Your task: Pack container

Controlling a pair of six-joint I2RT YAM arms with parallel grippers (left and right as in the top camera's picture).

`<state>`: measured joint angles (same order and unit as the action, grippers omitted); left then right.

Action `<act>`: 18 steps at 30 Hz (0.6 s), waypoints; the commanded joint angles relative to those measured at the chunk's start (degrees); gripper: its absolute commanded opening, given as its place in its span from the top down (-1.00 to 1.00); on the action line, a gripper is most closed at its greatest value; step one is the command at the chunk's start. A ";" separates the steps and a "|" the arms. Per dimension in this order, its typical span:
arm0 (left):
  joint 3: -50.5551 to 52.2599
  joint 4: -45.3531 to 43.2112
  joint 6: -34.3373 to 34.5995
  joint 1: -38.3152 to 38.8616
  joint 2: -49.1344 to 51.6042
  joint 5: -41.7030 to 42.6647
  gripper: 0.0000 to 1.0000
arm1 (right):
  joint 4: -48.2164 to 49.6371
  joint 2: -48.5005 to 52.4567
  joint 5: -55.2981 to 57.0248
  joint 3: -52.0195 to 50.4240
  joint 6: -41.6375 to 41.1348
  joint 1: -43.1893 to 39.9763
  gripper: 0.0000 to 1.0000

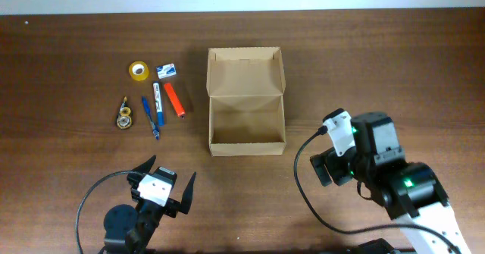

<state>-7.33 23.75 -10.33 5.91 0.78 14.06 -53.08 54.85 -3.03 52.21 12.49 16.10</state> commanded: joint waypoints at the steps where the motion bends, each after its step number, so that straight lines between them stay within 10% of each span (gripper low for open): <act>1: 0.31 -0.15 -0.92 -0.44 -0.48 -0.37 -0.99 | 0.17 -2.97 -4.68 -0.07 0.39 -0.26 -0.99; 18: 0.31 -0.15 -0.92 -0.44 -0.48 -0.37 -0.99 | 13.57 -16.17 -7.63 -8.83 0.39 7.34 -0.98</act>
<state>-7.33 23.73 -10.31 5.91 0.78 14.06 -41.50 39.99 -11.90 46.54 12.49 21.80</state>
